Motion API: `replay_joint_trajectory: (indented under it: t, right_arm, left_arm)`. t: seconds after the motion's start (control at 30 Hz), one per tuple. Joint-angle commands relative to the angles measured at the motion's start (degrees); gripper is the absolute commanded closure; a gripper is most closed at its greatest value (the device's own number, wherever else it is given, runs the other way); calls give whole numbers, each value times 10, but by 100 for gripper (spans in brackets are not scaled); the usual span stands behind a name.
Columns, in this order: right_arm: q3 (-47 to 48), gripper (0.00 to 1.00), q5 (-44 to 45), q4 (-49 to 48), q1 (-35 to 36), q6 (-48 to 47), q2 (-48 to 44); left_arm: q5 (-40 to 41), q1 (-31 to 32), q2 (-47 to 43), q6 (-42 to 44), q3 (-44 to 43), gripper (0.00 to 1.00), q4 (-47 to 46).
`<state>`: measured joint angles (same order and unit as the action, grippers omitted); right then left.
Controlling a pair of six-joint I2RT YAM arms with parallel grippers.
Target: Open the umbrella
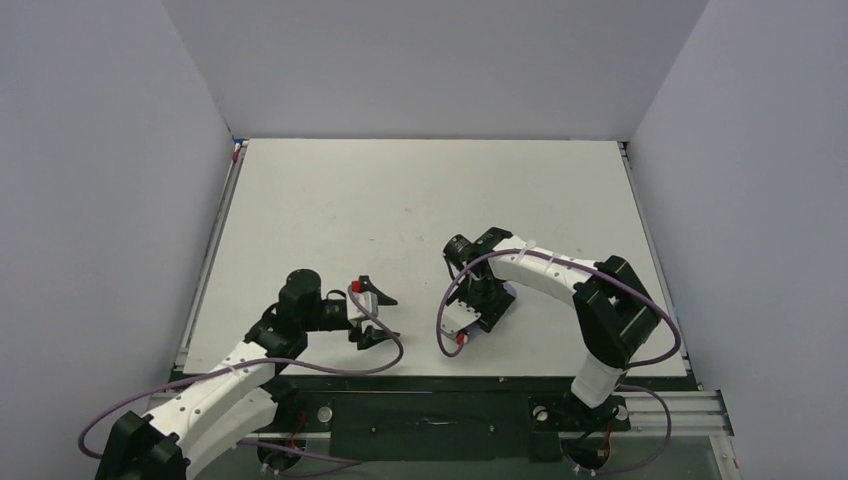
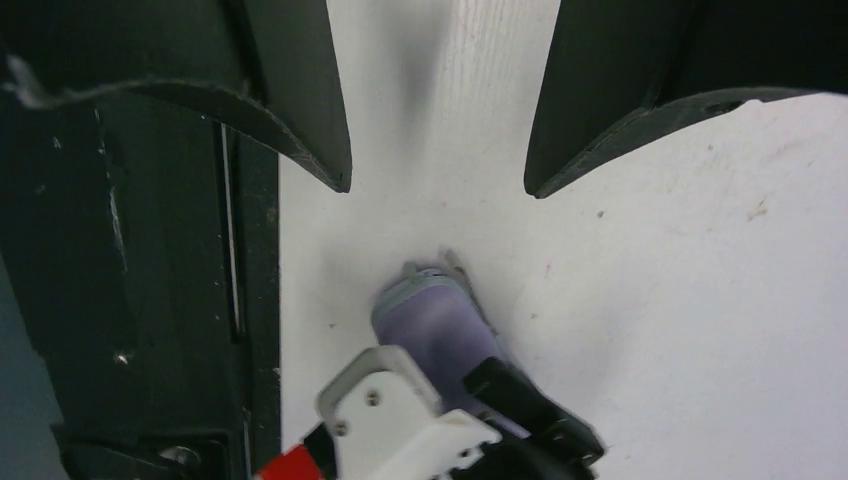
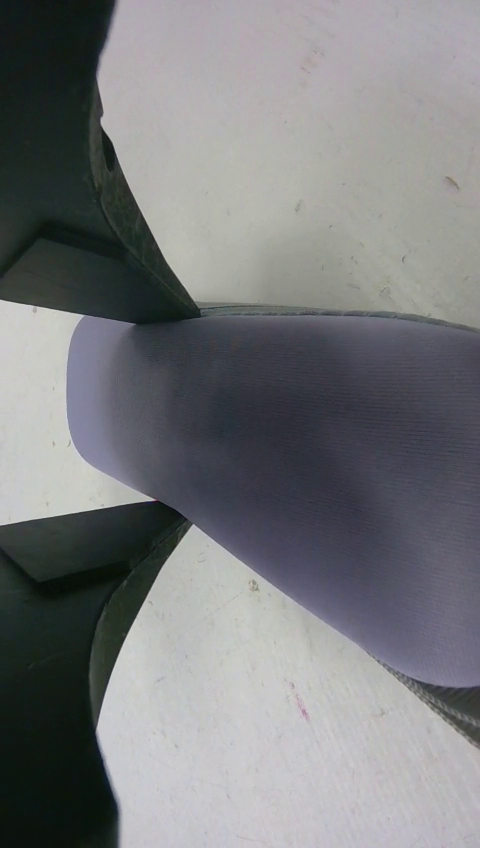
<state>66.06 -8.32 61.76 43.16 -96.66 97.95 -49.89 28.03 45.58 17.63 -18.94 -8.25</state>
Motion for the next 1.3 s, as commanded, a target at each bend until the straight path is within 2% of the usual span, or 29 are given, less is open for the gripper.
replay_joint_trajectory:
  t: [0.0, 0.2, 0.23, 0.4, 0.5, 0.63, 0.9, 1.27]
  right_arm:
    - [28, 49, -12, 35, -15, -2, 32]
    - [23, 50, -34, 33, -63, 32, 32]
    - [14, 50, -30, 31, -72, 32, 28]
    - [10, 52, -35, 27, -101, 51, 30]
    - [9, 52, -40, 29, -112, 54, 32]
    - [3, 53, -49, 27, -116, 53, 24]
    - [16, 54, -64, 21, -117, 75, 27]
    - [29, 56, -82, 31, -122, 75, 28]
  left_arm:
    - [99, 92, -3, 109, 4, 41, 30]
    - [175, 155, 24, -82, 51, 48, -153]
    - [184, 166, 30, -91, 64, 48, -189]
    - [272, 234, 149, -72, 81, 55, -307]
    - [308, 250, 243, -67, 81, 58, -423]
    - [347, 261, 353, -68, 67, 63, -519]
    - [332, 266, 542, -46, 22, 68, -656]
    - [344, 269, 694, -31, -28, 71, -759]
